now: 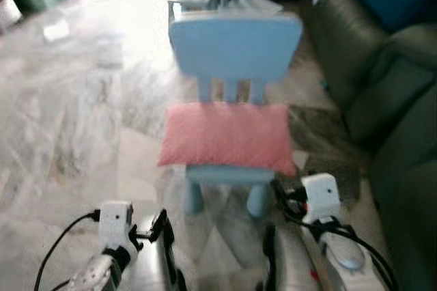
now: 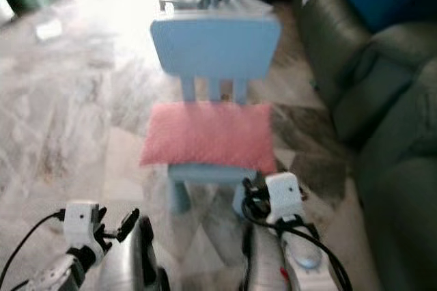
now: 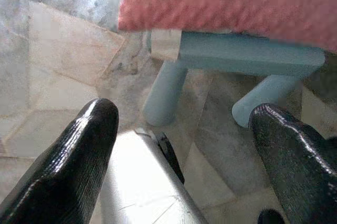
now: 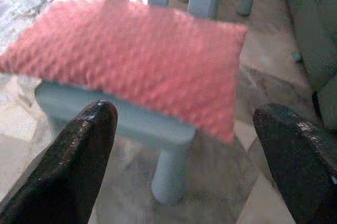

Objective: Move the pillow to the sofa

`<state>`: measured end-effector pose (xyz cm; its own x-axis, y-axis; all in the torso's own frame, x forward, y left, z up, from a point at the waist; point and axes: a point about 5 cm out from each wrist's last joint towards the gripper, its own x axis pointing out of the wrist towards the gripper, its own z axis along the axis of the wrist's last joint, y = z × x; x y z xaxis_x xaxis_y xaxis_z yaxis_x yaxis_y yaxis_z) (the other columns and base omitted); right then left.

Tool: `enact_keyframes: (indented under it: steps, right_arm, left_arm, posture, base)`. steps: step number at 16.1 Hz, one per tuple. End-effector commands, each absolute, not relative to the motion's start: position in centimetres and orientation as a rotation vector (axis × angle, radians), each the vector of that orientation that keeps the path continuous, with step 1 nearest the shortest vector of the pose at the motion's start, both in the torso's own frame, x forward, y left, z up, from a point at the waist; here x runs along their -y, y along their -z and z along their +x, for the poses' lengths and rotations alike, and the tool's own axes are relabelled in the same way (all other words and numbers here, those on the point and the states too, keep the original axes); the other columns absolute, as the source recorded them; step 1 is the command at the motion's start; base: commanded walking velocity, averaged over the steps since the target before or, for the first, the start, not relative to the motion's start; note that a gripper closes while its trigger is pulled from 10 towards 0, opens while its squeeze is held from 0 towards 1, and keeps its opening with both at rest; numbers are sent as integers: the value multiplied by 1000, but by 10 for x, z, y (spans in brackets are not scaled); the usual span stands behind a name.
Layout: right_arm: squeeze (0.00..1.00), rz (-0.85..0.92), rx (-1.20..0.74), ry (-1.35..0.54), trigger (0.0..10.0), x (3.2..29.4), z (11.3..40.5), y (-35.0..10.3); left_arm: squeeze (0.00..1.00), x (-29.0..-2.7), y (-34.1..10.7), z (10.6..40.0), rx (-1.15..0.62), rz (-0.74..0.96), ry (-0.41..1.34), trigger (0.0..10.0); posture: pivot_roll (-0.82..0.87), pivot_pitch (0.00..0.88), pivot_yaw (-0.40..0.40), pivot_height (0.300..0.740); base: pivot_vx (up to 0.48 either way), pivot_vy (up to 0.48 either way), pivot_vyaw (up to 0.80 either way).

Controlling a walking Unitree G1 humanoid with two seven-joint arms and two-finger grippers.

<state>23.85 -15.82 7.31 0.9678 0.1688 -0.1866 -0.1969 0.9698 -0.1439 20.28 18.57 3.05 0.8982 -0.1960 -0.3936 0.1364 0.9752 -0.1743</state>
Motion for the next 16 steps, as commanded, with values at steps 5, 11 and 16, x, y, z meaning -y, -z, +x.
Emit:
enact_keyframes:
  steps: [5, 11, 16]
  right_arm:
    - [0, -168, -167, -169, 10000, 162, 239, -74]
    - [0, -172, -164, -170, 10000, 161, 241, -74]
    - [0, -174, -153, -175, 10000, 162, 246, -76]
  left_arm:
    - [0, -189, -35, 207, -401, -124, 168, 10000]
    - [0, -192, -37, 213, -387, -116, 152, 10000]
    - [0, -204, -51, 224, -302, -77, 82, 10000]
  posture:
    - [-80, 190, 27, 461]
    - [-79, 190, 26, 397]
    - [-78, 192, 25, 337]
  base:
    - [0, 0, 0]
    - [0, 0, 0]
    - [0, 0, 0]
